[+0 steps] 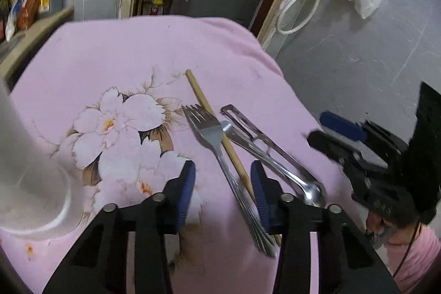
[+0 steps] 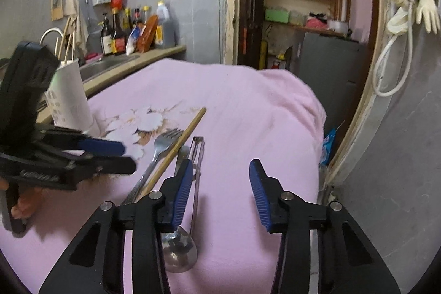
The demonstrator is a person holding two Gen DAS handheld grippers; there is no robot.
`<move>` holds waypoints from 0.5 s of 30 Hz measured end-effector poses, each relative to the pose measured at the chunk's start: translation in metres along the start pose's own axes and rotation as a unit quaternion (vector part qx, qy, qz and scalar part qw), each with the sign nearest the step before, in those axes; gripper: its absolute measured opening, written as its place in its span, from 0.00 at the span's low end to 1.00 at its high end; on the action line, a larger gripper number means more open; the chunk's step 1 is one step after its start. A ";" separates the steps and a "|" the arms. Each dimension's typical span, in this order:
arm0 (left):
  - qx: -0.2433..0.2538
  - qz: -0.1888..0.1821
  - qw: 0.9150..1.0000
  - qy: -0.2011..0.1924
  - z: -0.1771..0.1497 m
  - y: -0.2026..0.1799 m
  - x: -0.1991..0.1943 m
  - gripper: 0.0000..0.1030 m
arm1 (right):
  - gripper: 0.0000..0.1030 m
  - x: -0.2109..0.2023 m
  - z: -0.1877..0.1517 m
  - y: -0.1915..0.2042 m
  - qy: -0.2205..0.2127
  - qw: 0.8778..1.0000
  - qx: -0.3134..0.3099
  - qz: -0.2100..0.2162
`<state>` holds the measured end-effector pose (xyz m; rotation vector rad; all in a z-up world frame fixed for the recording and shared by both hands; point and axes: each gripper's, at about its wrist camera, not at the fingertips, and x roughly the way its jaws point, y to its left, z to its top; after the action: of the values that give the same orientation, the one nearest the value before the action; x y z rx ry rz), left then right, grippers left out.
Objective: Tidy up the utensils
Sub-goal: 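Move both open tools back down to the fork and metal utensils, then grasp the steel fork with the left tool while the right tool grasps the wire peeler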
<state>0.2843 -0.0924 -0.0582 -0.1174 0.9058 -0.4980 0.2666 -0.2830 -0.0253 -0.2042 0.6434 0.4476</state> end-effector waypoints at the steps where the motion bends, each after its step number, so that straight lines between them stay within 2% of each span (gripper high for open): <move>1: -0.009 -0.002 1.000 0.007 0.004 0.004 0.005 0.29 | 0.36 0.003 0.002 0.001 0.006 1.000 0.000 0.002; 8: -0.053 -0.016 0.998 0.027 0.019 0.026 0.023 0.21 | 0.32 0.022 0.006 0.000 0.047 0.999 -0.003 0.021; 15: -0.054 -0.036 0.997 0.030 0.022 0.029 0.022 0.10 | 0.31 0.040 0.012 0.006 0.077 0.996 -0.013 0.038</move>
<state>0.3230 -0.0799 -0.0695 -0.2346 0.9892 -0.5220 0.2988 -0.2603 -0.0406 -0.2402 0.7982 0.5173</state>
